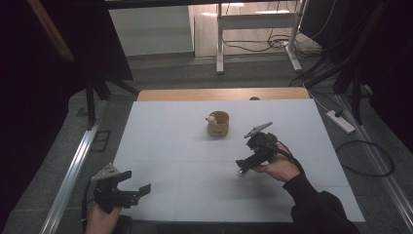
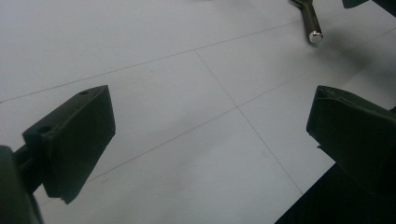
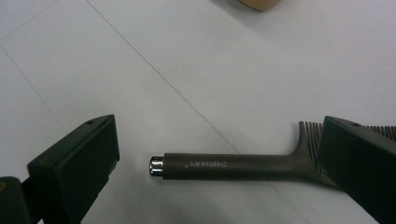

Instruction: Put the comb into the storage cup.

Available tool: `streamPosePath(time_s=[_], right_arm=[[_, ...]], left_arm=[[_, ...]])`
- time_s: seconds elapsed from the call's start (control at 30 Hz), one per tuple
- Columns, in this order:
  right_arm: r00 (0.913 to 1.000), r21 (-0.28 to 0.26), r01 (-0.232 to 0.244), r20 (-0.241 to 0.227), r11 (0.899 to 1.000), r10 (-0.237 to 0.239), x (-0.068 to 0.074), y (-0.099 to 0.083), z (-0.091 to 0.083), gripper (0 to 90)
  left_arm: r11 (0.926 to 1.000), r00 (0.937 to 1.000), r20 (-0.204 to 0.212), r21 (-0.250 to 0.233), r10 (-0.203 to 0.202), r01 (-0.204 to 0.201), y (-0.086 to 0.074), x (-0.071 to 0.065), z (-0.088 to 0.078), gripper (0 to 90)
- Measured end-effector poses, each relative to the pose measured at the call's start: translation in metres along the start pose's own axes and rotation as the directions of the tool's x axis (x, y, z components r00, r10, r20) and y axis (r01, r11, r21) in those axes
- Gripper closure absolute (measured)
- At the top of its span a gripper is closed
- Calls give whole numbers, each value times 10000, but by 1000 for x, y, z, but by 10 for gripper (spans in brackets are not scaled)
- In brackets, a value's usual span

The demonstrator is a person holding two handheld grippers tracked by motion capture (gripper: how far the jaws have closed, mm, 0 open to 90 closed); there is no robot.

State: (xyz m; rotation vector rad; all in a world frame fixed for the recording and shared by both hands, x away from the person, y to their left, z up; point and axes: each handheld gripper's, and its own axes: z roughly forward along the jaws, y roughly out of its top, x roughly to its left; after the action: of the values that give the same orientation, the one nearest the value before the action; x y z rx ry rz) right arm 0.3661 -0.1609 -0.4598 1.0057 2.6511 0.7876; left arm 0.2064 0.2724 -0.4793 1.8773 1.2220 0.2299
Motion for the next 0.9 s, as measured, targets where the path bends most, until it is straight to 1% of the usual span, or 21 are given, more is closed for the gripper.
streamPosePath(time_s=[0.23, 0.33, 0.43, 0.47, 0.5, 0.53, 0.57, 0.63, 0.67, 0.73, 0.83, 0.9], right_arm=[[9999, 224, 56, 82, 9997, -58, 2, 7, 8, 0], [9999, 284, 34, 142, 9996, -38, 2, 9, 12, 66], [10000, 296, 67, 62, 9995, -69, 2, 11, 13, 184], [9999, 269, 105, 85, 9996, -108, 2, 11, 14, 244], [9998, 226, 187, 43, 9996, -188, 2, 11, 14, 308], [9995, 202, 297, -68, 9994, -296, 2, 12, 14, 351], [9991, 223, 400, -129, 9990, -397, 2, 12, 14, 419], [9977, 226, 607, -325, 9979, -599, 3, 13, 15, 509], [9969, 256, 708, -361, 9972, -699, 4, 14, 15, 570], [9952, 356, 829, -550, 9959, -809, 5, 15, 17, 660], [9939, 526, 985, -558, 9937, -955, 7, 16, 19, 823], [9933, 633, 1017, -611, 9928, -978, 7, 15, 20, 897]], left_arm=[[10000, 10000, 11, -4, -8, 8, 0, 0, 0, 20], [10000, 10000, 17, -3, -8, 8, 0, 0, 0, 20], [10000, 10000, 24, -10, -17, 17, 0, 0, 0, 20], [10000, 10000, 27, -11, -18, 18, 0, 0, 0, 20], [10000, 10000, 30, -12, -19, 19, 0, 0, 0, 20], [10000, 10000, 33, -14, -26, 26, 0, 0, 0, 20], [10000, 10000, 36, -13, -28, 28, 0, 0, 0, 20], [10000, 10000, 41, -11, -26, 26, 0, 1, 0, 20], [10000, 10000, 45, -11, -27, 28, 0, 1, 0, 20], [10000, 10000, 47, -12, -20, 21, 0, 1, 0, 20], [10000, 10000, 63, -21, -39, 40, 0, 1, 0, 20], [10000, 10000, 76, -22, -58, 58, 0, 1, 0, 20]])
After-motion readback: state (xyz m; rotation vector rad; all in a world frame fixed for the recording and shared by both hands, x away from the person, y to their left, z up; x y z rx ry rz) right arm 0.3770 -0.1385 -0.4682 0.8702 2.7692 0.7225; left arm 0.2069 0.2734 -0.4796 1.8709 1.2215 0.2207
